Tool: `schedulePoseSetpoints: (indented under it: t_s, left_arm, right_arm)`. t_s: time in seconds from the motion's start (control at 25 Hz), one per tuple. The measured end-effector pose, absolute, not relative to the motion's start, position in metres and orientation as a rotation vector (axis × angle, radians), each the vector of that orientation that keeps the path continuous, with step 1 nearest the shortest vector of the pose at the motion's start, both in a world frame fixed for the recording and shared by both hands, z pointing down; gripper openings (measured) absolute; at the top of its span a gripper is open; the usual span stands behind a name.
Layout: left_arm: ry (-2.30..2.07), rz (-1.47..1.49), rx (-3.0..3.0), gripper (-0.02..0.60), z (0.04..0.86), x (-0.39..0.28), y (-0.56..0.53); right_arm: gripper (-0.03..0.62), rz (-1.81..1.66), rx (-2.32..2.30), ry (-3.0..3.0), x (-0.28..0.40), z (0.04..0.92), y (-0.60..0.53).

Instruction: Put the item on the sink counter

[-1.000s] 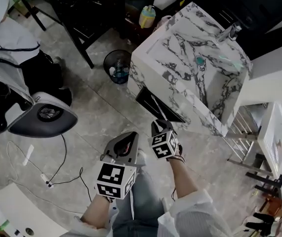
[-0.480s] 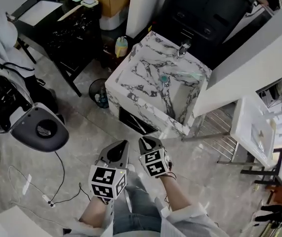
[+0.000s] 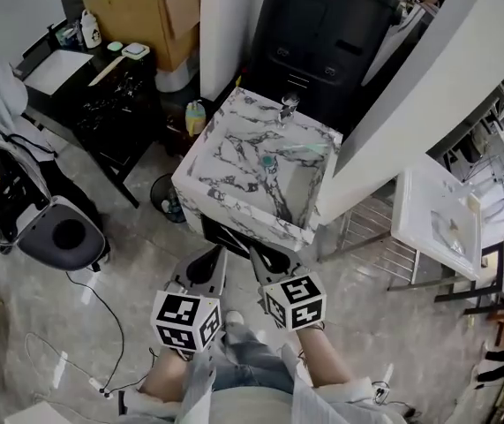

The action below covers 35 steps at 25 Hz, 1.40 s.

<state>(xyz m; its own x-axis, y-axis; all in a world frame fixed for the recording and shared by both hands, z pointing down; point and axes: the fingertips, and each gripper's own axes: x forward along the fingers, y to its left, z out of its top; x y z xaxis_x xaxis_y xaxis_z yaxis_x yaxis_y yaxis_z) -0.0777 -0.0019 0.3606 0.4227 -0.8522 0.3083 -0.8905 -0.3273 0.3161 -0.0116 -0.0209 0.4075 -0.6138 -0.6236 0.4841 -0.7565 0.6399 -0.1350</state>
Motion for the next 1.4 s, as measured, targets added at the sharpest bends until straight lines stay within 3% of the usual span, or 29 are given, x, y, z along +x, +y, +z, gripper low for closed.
schedulePoseSetpoints:
  t_s: [0.68, 1.4]
  left_arm:
    - [-1.404, -0.017, 2.520, 0.015, 0.256, -0.029, 0.008]
    - [-1.419, -0.038, 2.562, 0.015, 0.242, -0.026, 0.013]
  right_arm:
    - [0.011, 0.316, 1.189, -2.892, 0.013, 0.244, 0.004]
    - [0.009, 0.197, 1.186, -2.855, 0.009, 0.233, 0.008]
